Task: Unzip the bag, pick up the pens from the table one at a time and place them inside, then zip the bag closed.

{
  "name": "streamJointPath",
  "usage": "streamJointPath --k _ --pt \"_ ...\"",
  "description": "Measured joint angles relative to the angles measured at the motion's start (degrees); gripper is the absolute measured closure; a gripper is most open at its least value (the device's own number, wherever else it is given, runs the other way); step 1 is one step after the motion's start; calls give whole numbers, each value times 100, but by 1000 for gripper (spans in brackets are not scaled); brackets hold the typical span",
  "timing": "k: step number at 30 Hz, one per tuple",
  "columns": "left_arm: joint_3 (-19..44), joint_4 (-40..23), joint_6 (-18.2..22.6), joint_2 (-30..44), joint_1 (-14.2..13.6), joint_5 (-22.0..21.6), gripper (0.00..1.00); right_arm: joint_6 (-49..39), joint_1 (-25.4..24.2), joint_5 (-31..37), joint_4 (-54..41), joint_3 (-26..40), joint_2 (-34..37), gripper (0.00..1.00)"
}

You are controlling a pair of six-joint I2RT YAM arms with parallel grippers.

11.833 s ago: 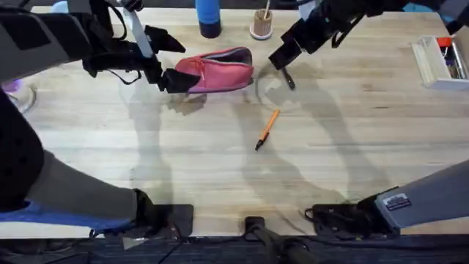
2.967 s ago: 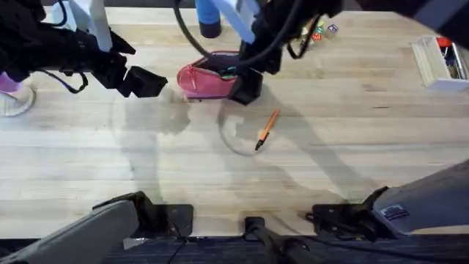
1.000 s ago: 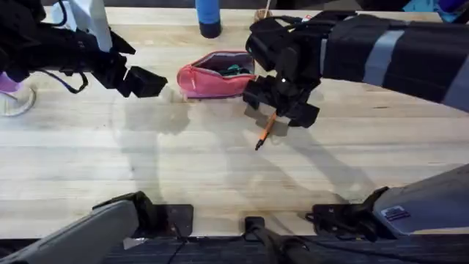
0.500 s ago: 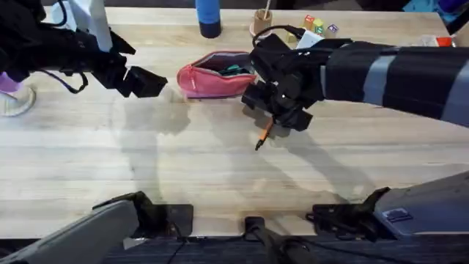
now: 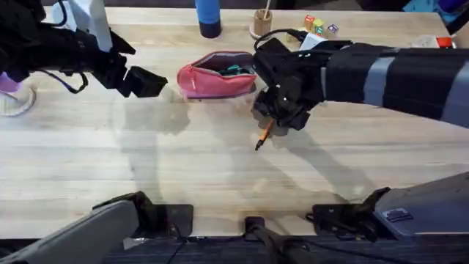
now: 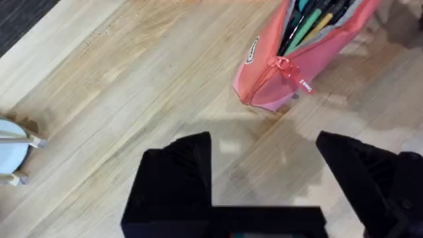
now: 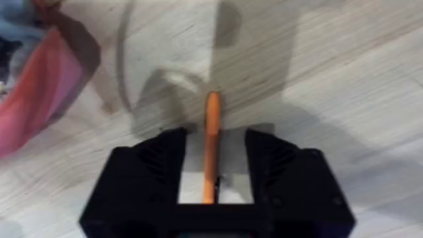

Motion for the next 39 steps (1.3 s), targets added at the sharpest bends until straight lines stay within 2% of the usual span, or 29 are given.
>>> streamJointPath --k 5,9,20,27,33,39 --pt "0 0 0 0 0 0 7 -1 -12 122 -123 -31 -15 760" --pt "0 0 0 0 0 0 7 -14 -68 115 -143 -40 -29 950" --pt "0 0 0 0 0 0 7 -546 -313 -173 -170 25 -48 973" --pt "0 0 0 0 0 0 7 -1541 -372 28 2 525 -61 971" --pt "0 0 0 0 0 0 7 -2409 -372 410 10 896 -428 971" --pt "0 0 0 0 0 0 7 -3531 -376 557 424 987 -675 971"
